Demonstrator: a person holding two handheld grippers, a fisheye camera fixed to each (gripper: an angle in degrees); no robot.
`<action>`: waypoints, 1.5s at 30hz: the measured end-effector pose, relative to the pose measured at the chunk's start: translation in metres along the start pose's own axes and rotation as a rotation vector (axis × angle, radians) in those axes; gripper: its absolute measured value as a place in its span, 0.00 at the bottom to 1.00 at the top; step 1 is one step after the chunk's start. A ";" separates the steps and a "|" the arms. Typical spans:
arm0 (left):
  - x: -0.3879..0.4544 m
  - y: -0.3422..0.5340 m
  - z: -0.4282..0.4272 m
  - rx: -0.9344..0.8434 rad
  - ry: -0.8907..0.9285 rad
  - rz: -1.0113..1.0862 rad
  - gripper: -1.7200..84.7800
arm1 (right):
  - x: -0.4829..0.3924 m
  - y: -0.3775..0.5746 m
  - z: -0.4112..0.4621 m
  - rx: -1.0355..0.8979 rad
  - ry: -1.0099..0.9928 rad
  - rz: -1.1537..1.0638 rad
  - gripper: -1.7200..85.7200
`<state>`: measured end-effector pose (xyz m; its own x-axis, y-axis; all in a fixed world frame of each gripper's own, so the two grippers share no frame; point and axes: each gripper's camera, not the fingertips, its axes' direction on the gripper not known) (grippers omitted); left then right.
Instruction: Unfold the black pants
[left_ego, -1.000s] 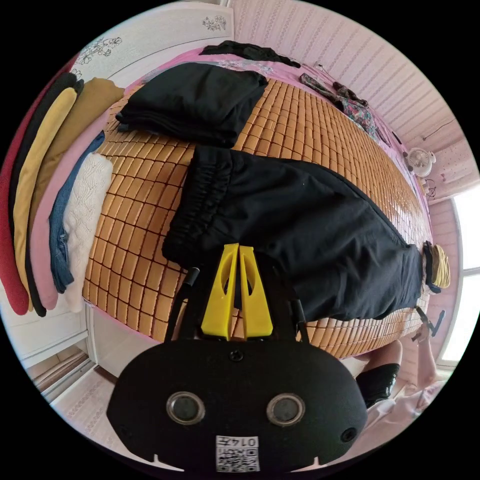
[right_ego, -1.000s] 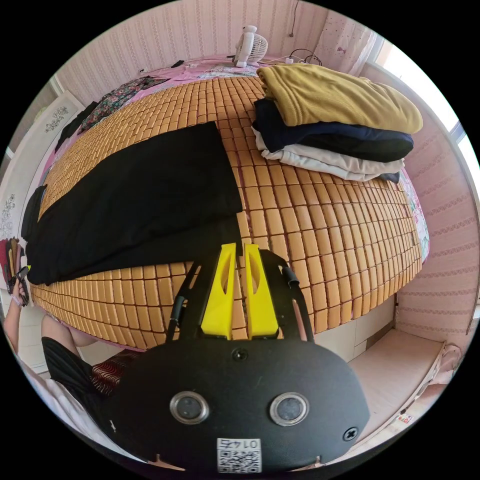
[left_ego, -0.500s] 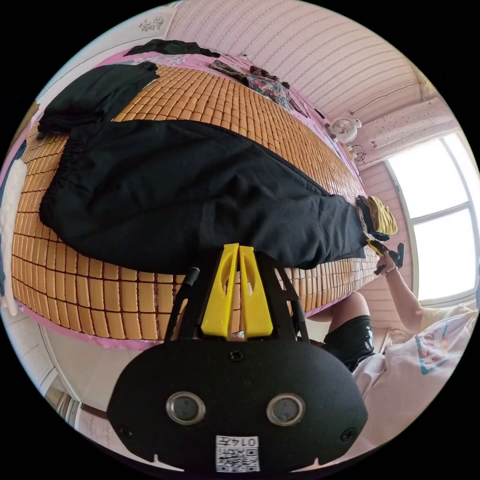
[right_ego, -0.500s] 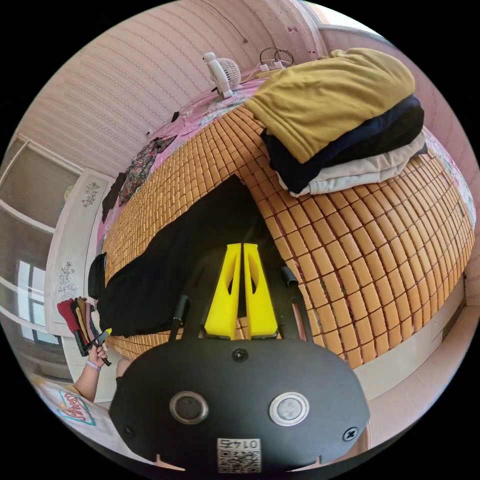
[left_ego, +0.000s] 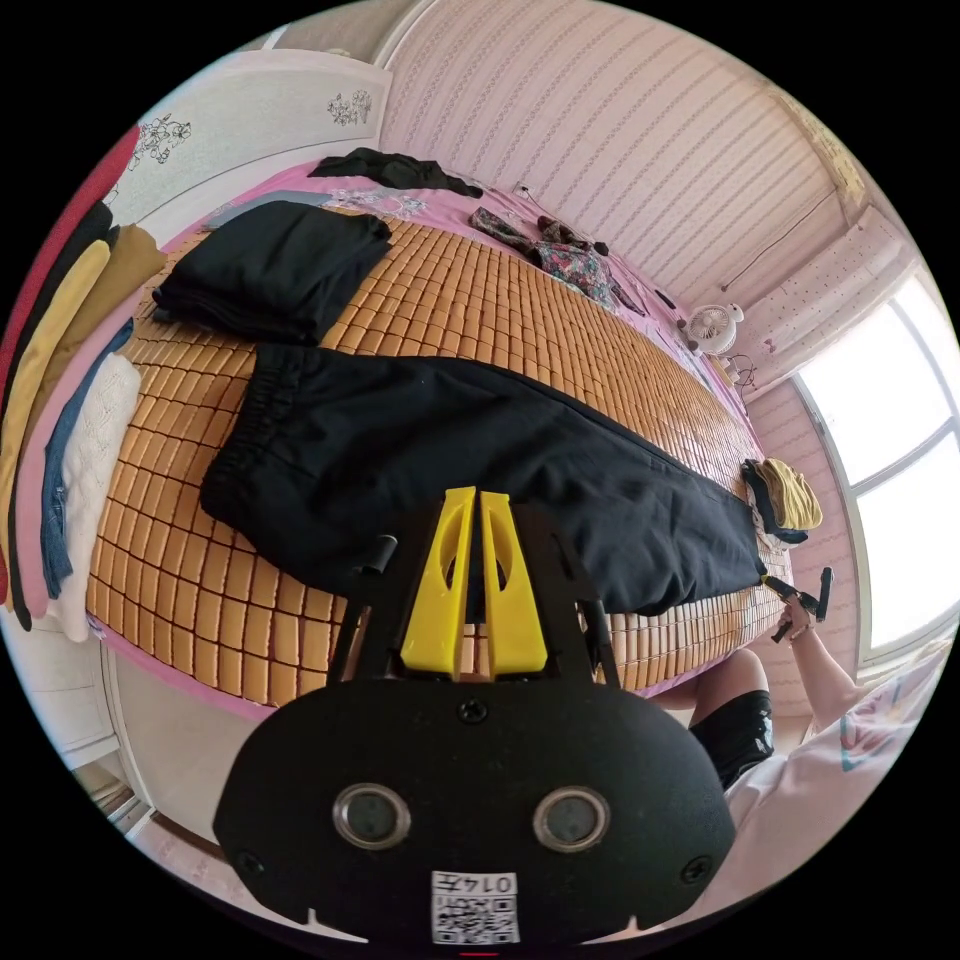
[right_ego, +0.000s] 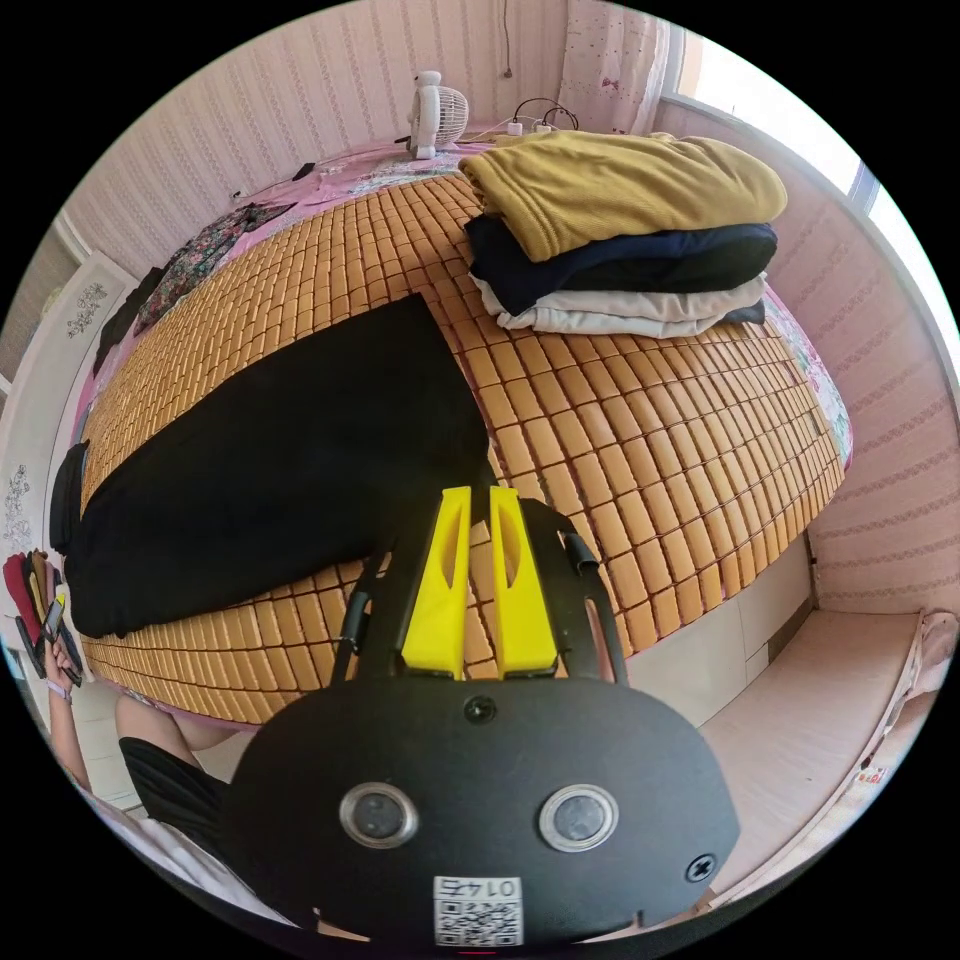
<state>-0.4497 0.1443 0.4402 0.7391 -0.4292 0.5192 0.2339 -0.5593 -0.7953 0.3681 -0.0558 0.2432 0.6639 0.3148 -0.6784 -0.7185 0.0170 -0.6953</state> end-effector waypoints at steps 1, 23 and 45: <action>-0.006 -0.006 -0.006 0.030 -0.031 -0.018 0.03 | -0.008 -0.004 -0.006 0.017 0.059 -0.012 0.03; -0.023 -0.089 0.055 -0.119 -0.350 -0.176 0.10 | -0.430 -0.061 0.047 -0.019 -0.174 -1.058 0.04; 0.031 -0.085 0.039 -0.045 -0.486 0.093 0.05 | -0.439 -0.065 0.015 0.035 -0.182 -1.042 0.01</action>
<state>-0.4216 0.2061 0.5116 0.9669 -0.1045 0.2326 0.1336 -0.5691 -0.8113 0.1200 -0.1806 0.5894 0.9168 0.2662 0.2975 0.1812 0.3866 -0.9043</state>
